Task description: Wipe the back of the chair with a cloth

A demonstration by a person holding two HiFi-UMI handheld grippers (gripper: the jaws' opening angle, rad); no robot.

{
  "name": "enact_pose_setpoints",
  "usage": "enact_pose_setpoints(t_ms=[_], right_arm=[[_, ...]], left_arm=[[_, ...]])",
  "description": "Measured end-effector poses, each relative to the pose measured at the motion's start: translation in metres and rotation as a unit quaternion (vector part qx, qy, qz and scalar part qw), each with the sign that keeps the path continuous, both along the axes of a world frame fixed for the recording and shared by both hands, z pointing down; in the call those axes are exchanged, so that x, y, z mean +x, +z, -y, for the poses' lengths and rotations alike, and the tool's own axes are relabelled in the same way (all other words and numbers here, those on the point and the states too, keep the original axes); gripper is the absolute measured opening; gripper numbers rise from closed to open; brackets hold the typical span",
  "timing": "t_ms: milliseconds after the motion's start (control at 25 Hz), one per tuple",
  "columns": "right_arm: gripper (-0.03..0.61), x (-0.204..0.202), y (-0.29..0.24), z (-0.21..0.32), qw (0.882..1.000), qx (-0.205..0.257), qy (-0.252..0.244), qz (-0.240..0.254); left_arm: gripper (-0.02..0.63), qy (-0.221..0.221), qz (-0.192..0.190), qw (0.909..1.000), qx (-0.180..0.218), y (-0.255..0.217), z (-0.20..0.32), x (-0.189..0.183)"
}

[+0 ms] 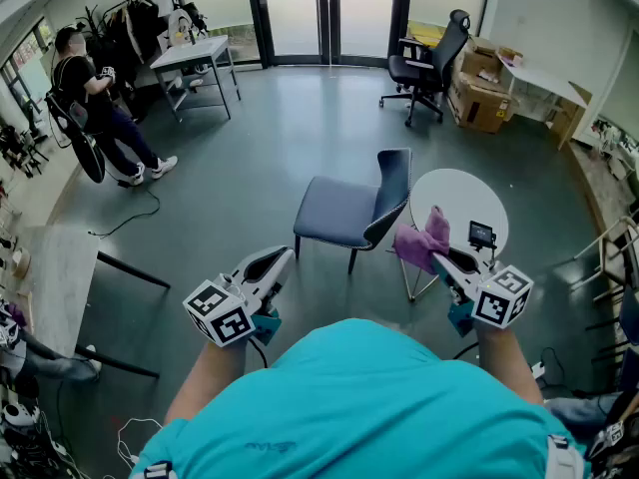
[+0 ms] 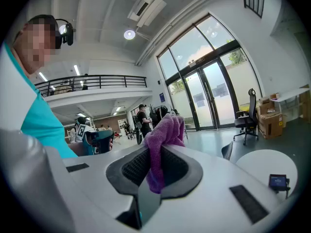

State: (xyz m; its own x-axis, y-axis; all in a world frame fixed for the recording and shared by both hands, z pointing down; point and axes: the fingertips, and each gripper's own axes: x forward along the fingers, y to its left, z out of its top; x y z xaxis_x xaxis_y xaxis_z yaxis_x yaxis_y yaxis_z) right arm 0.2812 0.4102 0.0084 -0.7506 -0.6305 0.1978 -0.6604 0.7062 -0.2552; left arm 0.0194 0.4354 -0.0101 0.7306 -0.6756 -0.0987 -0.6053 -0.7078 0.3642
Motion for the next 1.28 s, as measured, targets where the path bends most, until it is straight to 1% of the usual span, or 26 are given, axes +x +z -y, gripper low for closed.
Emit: enact_pose_setpoints(t_ms=[200, 440, 640, 760, 920, 1280], right_arm=[[0.051, -0.001, 0.003, 0.004, 1.000, 0.006, -0.002, -0.005], [0.051, -0.001, 0.001, 0.003, 1.000, 0.007, 0.000, -0.007], [0.051, -0.001, -0.005, 0.001, 1.000, 0.014, -0.002, 0.001], [0.051, 0.003, -0.010, 0.001, 1.000, 0.012, -0.010, 0.019], [0.055, 0.037, -0.014, 0.004, 0.999, 0.000, -0.013, 0.049], [0.055, 0.110, -0.018, -0.003, 0.999, -0.001, -0.022, 0.045]], left_arm=[[-0.005, -0.004, 0.001, 1.0000, 0.005, 0.003, 0.003, -0.003], [-0.005, 0.004, -0.004, 1.0000, 0.004, 0.001, 0.002, -0.002], [-0.005, 0.007, 0.000, 1.0000, 0.003, -0.002, 0.002, 0.000], [-0.005, 0.005, -0.001, 1.0000, 0.001, -0.002, 0.004, 0.005], [-0.005, 0.008, -0.002, 1.0000, -0.002, -0.002, 0.008, 0.041], [-0.005, 0.019, -0.007, 0.9998, 0.000, -0.008, 0.010, 0.123]])
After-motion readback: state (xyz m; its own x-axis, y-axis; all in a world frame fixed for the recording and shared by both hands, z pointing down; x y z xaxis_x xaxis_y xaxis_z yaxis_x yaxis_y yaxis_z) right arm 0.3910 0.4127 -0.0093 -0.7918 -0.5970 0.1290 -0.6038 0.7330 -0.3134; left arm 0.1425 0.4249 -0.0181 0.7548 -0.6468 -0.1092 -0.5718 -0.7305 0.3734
